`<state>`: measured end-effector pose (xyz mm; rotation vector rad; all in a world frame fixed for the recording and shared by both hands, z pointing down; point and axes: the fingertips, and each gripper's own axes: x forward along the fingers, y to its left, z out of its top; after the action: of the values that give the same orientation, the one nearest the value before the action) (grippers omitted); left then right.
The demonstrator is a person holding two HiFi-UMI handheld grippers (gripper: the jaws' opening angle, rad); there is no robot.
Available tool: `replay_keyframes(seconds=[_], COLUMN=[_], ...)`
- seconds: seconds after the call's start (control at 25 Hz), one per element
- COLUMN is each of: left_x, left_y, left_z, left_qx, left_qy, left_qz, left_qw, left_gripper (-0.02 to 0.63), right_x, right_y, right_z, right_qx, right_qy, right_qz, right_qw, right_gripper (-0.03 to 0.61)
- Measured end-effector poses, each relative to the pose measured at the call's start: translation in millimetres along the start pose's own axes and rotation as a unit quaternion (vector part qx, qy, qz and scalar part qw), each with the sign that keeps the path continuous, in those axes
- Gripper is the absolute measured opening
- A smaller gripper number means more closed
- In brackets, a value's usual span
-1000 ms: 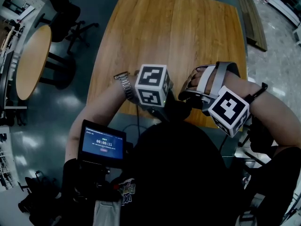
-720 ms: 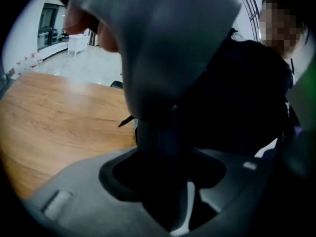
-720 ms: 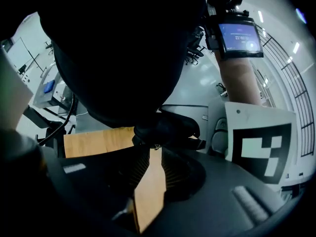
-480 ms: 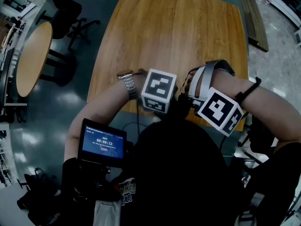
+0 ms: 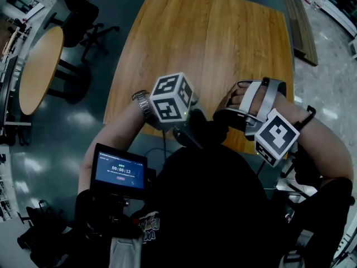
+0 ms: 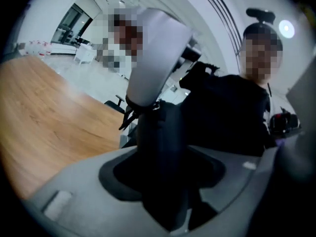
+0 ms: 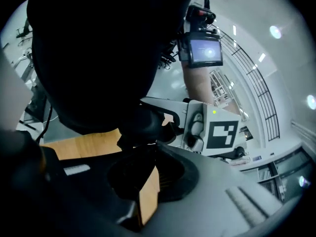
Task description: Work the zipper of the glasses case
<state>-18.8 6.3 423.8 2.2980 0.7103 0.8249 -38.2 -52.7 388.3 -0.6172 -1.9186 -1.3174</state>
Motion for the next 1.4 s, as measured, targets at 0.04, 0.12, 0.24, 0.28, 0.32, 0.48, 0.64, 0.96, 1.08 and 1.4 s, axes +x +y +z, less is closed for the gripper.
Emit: replay_keyframes(seconds=[0.04,0.12,0.24,0.28,0.32,0.48,0.64,0.96,1.08,1.4], left_x=[-1.6,-4.6,-11.4,-14.0,-16.8,-30.9,-48.9,-7.6,-10.4,-3.9], left_y=[-1.6,-6.0,-15.0,-17.1,-19.3,-35.0,-40.7,-4.7,-1.0,8.7], left_z=[4.6,12.7,25.9,29.1,31.9,48.3,59.1,5.0,-9.2,-21.1], left_qx=[-0.003,-0.009,-0.024,-0.027,-0.029,-0.034,-0.049,0.0,0.013,0.054], left_qy=[-0.021,-0.061,-0.13,-0.145,-0.155,-0.219,-0.311,-0.037,0.064,0.185], left_qz=[-0.011,-0.037,-0.083,-0.093,-0.099,-0.151,-0.204,0.015,0.048,0.106], left_qw=[0.9997,0.9974,0.9877,0.9847,0.9825,0.9634,0.927,0.9992,0.9967,0.9755], left_gripper=[0.252,0.252,0.25,0.25,0.25,0.25,0.249,0.249,0.25,0.25], right_x=[-0.9,-2.9,-9.3,-11.4,-13.4,-27.4,-48.0,-66.7,-48.6,-0.7], right_y=[-3.1,-8.9,-16.3,-18.3,-20.4,-32.4,-38.5,-40.0,-15.9,6.7], right_z=[-1.3,-3.3,-7.3,-8.5,-9.4,-13.1,-13.0,-10.2,-3.0,-20.3], right_qx=[0.008,0.02,0.04,0.042,0.04,0.02,0.023,0.406,0.532,0.703], right_qy=[0.001,0.007,0.016,0.02,0.025,0.064,0.079,-0.199,-0.292,-0.304], right_qz=[-0.015,-0.046,-0.095,-0.11,-0.125,-0.204,-0.256,-0.136,0.065,0.239], right_qw=[1.0,0.999,0.995,0.993,0.991,0.977,0.963,0.881,0.792,0.597], right_gripper=[0.003,0.003,0.003,0.002,0.003,0.002,0.0,0.005,0.021,0.12])
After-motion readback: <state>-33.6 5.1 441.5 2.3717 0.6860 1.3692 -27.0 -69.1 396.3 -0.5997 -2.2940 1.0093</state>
